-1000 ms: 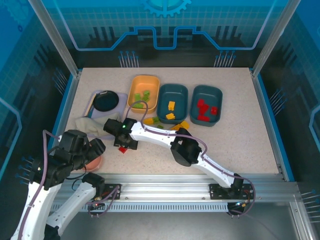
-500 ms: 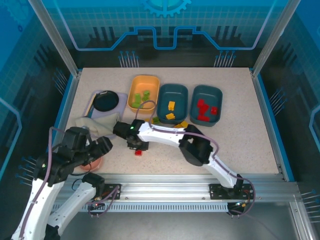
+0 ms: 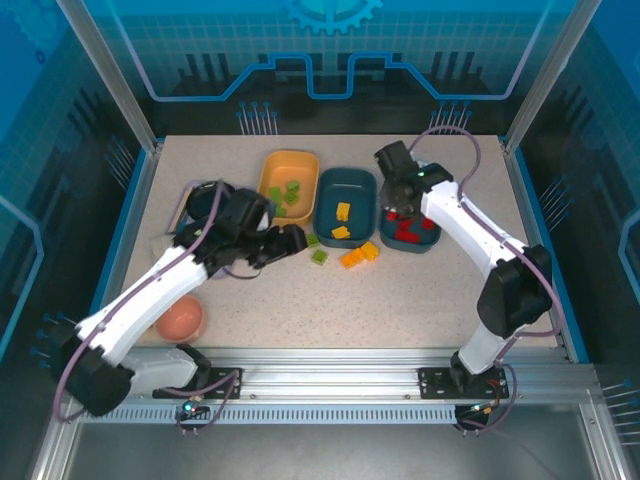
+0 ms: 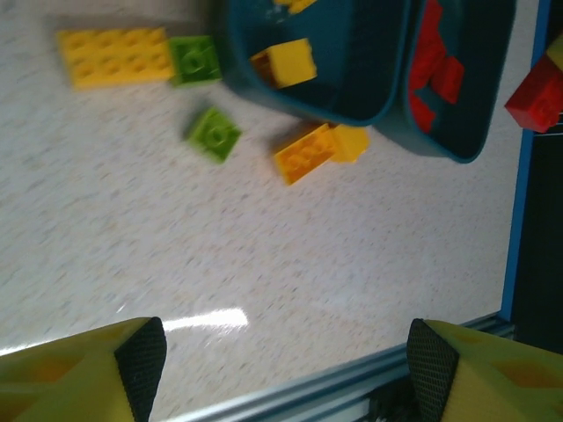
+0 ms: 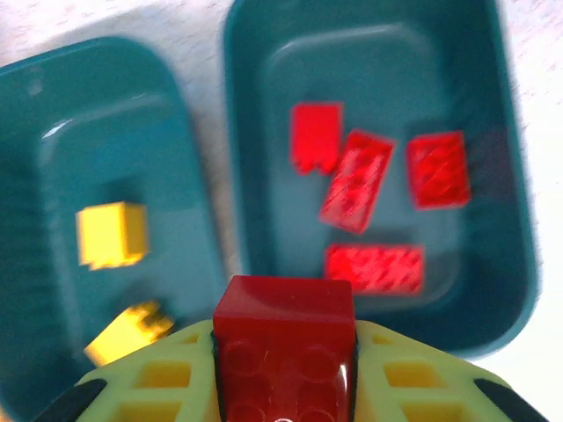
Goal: Sort the legos into containers by color
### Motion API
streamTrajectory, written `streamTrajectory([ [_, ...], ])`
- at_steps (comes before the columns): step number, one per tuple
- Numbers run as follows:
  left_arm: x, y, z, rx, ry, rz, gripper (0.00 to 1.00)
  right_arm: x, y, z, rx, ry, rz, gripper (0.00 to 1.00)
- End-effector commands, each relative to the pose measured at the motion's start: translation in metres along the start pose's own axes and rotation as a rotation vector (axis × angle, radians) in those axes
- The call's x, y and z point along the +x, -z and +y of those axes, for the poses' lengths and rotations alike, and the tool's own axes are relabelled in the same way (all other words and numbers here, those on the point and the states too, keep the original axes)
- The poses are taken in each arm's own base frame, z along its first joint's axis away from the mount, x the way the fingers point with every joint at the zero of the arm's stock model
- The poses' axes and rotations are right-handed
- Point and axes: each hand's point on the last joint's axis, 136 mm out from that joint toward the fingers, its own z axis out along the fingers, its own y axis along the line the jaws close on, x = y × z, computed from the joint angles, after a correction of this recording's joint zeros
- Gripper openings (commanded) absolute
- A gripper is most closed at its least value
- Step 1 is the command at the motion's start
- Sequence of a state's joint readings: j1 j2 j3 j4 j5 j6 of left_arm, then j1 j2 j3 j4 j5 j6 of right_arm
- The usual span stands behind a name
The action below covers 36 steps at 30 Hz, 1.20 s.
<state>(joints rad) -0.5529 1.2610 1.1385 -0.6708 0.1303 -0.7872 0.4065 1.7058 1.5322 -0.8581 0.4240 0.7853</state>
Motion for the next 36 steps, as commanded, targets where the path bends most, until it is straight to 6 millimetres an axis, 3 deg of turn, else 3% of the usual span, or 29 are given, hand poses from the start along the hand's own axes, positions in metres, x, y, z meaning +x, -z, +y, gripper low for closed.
streamTrajectory([
  [1, -0.03, -0.013, -0.056, 0.14, -0.035, -0.046, 0.76, -0.038, -0.033, -0.019, 0.073, 0.123, -0.037, 0.13],
  [5, -0.049, -0.041, -0.079, 0.143, -0.048, -0.024, 0.76, -0.064, -0.078, -0.033, 0.128, 0.129, -0.001, 0.13],
  [9, -0.062, -0.06, -0.09, 0.124, -0.056, -0.01, 0.76, -0.075, -0.119, -0.04, 0.189, 0.164, 0.048, 0.13],
  [14, -0.065, -0.075, -0.079, 0.055, -0.018, 0.002, 0.75, -0.066, -0.155, -0.058, 0.249, 0.141, 0.133, 0.14],
  [17, -0.061, -0.078, -0.067, 0.009, 0.008, 0.008, 0.75, -0.066, -0.165, -0.062, 0.246, 0.148, 0.137, 0.17],
  [20, -0.055, -0.076, -0.054, -0.026, 0.026, 0.01, 0.75, -0.07, -0.167, -0.059, 0.219, 0.159, 0.137, 0.27],
  [24, -0.042, -0.074, -0.031, -0.091, 0.053, 0.029, 0.75, -0.081, -0.155, -0.047, 0.159, 0.167, 0.113, 0.5],
  [27, -0.029, -0.075, -0.009, -0.16, 0.082, 0.053, 0.75, -0.09, -0.132, -0.032, 0.119, 0.187, 0.071, 0.62],
  [32, -0.004, -0.085, 0.026, -0.265, 0.163, 0.116, 0.75, -0.095, -0.075, -0.007, 0.044, 0.226, -0.025, 0.65],
  [36, 0.0, -0.102, 0.032, -0.261, 0.074, 0.15, 0.73, -0.067, -0.018, 0.016, -0.154, 0.264, -0.079, 0.68],
])
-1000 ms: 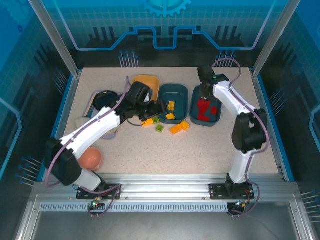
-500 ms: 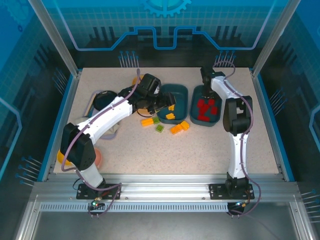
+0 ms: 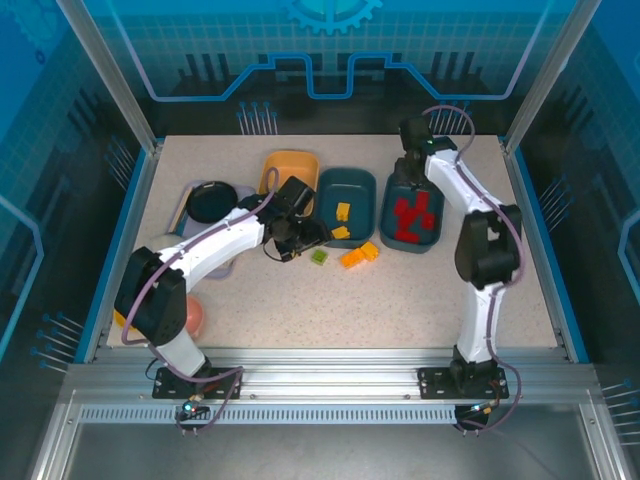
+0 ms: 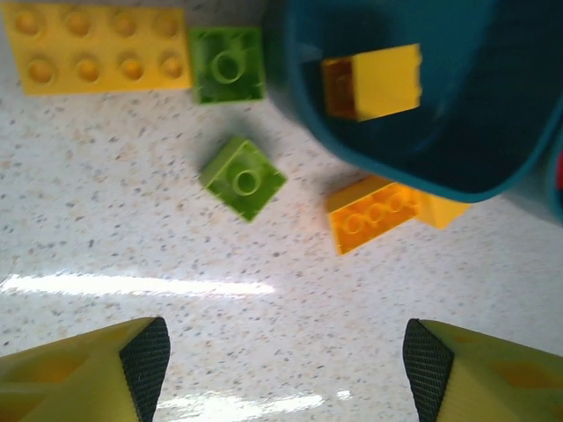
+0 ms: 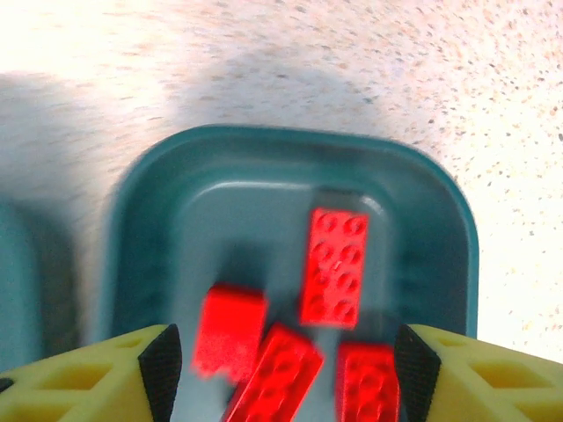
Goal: Sort the legos into containers by color
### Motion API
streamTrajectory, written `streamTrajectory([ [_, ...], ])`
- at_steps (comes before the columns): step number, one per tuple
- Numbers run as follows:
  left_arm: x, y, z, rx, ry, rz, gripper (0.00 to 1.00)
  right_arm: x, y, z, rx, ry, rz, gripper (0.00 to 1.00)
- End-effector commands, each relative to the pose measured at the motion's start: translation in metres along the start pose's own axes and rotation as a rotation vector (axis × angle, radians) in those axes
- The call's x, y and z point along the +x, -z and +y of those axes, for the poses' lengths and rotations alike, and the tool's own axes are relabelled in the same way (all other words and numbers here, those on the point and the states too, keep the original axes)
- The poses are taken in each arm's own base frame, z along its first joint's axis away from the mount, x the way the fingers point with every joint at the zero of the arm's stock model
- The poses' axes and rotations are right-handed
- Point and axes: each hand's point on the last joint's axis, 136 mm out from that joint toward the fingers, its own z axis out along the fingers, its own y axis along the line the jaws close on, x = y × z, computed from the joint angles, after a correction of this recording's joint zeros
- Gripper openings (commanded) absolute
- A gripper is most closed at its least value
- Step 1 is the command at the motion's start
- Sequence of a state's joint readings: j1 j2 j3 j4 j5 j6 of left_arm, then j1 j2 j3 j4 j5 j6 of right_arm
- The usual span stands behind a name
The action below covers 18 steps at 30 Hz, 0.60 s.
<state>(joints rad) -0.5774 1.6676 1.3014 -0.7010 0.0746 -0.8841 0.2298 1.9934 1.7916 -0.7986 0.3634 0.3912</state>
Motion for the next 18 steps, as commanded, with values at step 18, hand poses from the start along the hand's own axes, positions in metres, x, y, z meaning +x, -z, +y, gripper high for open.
streamTrajectory([
  [18, 0.0, -0.084, 0.017, -0.228, -0.583, 0.08, 0.65, 0.179, 0.162, 0.044, -0.707, -0.04, -0.063, 0.73],
])
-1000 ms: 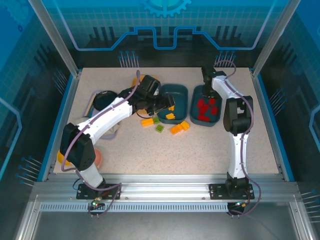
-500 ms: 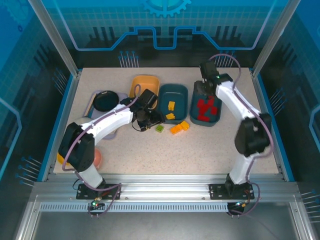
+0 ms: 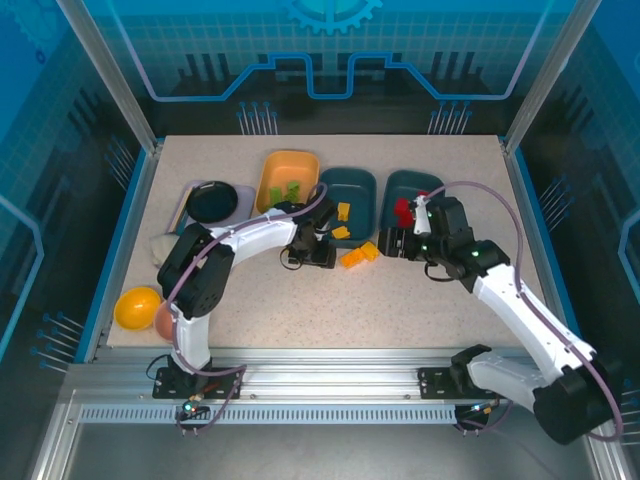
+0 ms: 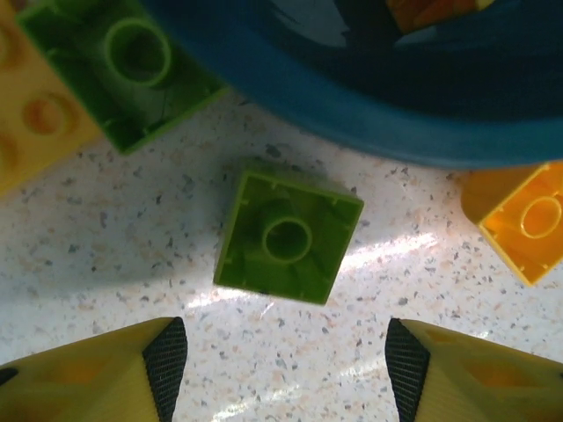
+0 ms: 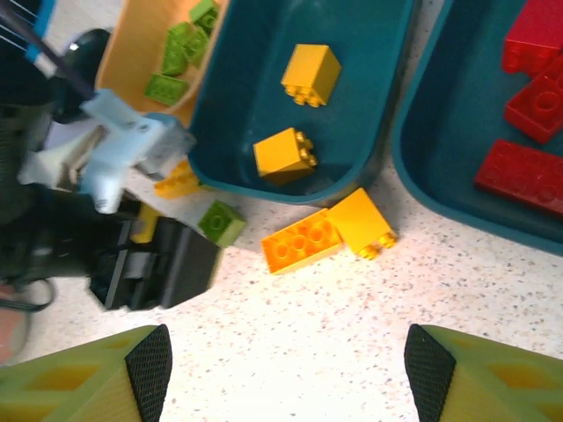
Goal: Sort the legos into containers by color
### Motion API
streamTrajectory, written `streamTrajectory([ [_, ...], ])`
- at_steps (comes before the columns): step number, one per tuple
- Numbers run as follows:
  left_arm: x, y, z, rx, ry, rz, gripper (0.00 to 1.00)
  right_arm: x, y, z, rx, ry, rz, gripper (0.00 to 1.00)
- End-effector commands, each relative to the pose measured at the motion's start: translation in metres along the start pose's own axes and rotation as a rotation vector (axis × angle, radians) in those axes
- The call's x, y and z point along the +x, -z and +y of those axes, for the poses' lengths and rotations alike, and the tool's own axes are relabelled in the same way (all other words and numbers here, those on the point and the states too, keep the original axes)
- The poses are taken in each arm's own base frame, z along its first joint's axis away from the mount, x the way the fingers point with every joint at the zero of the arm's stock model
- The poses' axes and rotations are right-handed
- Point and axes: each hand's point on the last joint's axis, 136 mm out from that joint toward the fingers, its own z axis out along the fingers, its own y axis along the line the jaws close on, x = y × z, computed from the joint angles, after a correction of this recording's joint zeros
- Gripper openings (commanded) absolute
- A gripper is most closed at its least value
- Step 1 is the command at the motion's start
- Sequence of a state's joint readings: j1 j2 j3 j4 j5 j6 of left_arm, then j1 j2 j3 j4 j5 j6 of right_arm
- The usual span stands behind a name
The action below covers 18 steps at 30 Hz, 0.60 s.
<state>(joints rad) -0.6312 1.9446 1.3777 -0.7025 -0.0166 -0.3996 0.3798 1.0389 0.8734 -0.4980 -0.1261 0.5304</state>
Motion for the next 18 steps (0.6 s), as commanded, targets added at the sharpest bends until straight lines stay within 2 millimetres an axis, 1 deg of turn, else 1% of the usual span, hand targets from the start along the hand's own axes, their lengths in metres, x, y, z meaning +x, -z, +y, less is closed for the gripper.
streamTrajectory([
  [1, -0.01, -0.005, -0.001, -0.057, -0.076, -0.018, 0.65, 0.013, 0.007, 0.006, -0.041, -0.033, 0.026, 0.73],
  [6, -0.015, -0.013, 0.008, -0.148, -0.102, -0.033, 0.61, 0.013, 0.01, 0.006, -0.041, -0.04, 0.027, 0.73],
  [9, -0.017, -0.017, 0.01, -0.161, -0.116, -0.039, 0.59, 0.011, 0.01, 0.008, -0.046, -0.045, 0.026, 0.73],
  [10, -0.016, -0.02, 0.01, -0.161, -0.119, -0.036, 0.56, 0.011, 0.01, 0.009, -0.047, -0.046, 0.026, 0.73],
  [12, -0.017, -0.023, 0.008, -0.153, -0.124, -0.035, 0.47, 0.011, 0.01, 0.009, -0.049, -0.049, 0.029, 0.73],
  [14, -0.019, -0.024, 0.006, -0.148, -0.128, -0.044, 0.4, 0.011, 0.009, 0.009, -0.051, -0.05, 0.031, 0.73],
  [18, -0.019, -0.022, 0.002, -0.146, -0.134, -0.058, 0.3, 0.013, 0.008, 0.009, -0.054, -0.053, 0.04, 0.73],
])
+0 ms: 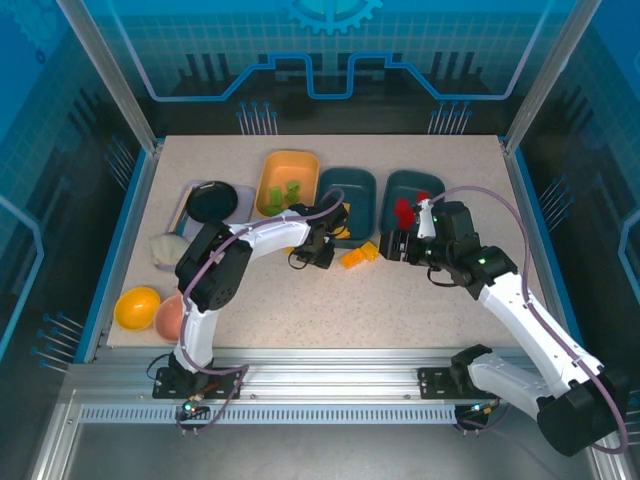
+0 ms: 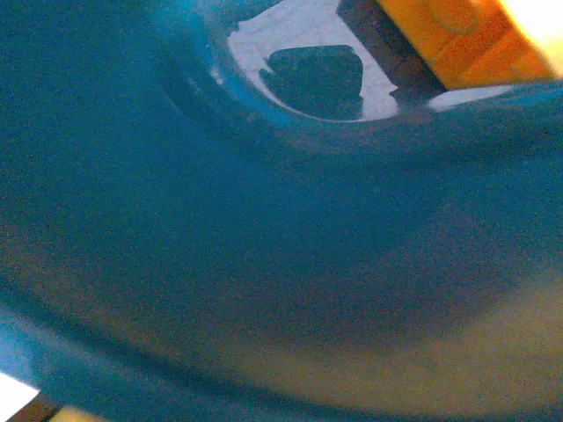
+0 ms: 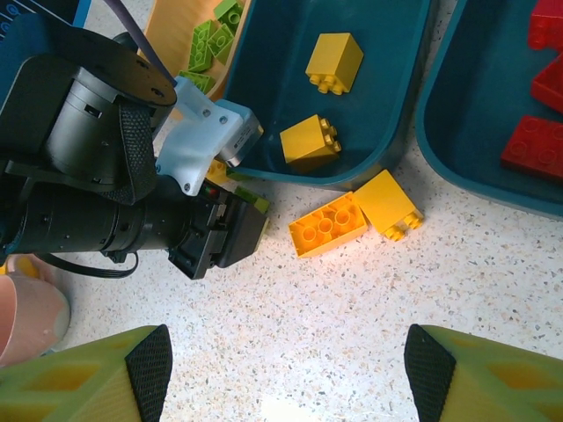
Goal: Sort the legos into containers by color
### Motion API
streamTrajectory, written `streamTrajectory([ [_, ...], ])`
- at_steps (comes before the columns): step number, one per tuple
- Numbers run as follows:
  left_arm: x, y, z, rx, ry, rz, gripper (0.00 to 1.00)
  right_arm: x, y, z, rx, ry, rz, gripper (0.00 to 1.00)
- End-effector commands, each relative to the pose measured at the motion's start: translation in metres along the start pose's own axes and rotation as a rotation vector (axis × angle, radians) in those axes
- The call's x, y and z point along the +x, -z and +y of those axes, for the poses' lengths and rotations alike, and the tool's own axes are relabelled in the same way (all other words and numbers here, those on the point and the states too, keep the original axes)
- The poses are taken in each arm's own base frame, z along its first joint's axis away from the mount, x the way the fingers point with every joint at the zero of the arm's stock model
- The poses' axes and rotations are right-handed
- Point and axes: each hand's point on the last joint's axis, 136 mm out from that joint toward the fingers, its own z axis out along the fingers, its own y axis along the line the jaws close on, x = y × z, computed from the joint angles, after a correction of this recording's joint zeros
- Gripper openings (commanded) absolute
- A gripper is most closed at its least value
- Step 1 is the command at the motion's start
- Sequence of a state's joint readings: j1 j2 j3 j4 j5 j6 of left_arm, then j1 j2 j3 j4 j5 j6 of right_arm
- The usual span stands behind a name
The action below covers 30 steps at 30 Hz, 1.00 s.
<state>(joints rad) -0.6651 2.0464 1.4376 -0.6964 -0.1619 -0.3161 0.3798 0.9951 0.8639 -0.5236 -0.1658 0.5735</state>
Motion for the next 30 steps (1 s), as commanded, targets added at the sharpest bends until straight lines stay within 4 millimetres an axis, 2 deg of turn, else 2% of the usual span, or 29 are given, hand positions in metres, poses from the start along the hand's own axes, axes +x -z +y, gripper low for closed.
streamTrajectory([
  [1, -0.007, 0.004, -0.004, -0.01, -0.012, -0.033, 0.29, 0.006, -0.001, 0.003, -0.017, -0.011, 0.031, 0.73],
  [5, 0.001, 0.029, 0.002, -0.008, 0.04, -0.057, 0.29, 0.007, 0.0, 0.006, -0.021, 0.016, 0.036, 0.72],
  [9, 0.002, 0.079, 0.013, 0.014, 0.118, -0.119, 0.29, -0.005, 0.006, 0.025, -0.045, 0.1, 0.012, 0.72],
  [12, -0.01, 0.111, 0.026, 0.051, 0.191, -0.154, 0.3, -0.009, 0.001, 0.038, -0.055, 0.154, 0.015, 0.72],
  [15, -0.031, 0.123, 0.05, 0.089, 0.308, -0.156, 0.3, -0.015, -0.01, 0.051, -0.063, 0.187, 0.018, 0.72],
  [19, -0.064, 0.122, 0.076, 0.158, 0.423, -0.146, 0.3, -0.029, -0.029, 0.066, -0.077, 0.201, 0.036, 0.73],
  [24, -0.101, 0.103, 0.098, 0.226, 0.507, -0.111, 0.31, -0.042, -0.058, 0.081, -0.085, 0.209, 0.12, 0.74],
  [30, -0.126, 0.069, 0.102, 0.283, 0.54, -0.05, 0.31, -0.057, -0.088, 0.099, -0.128, 0.144, 0.177, 0.75],
])
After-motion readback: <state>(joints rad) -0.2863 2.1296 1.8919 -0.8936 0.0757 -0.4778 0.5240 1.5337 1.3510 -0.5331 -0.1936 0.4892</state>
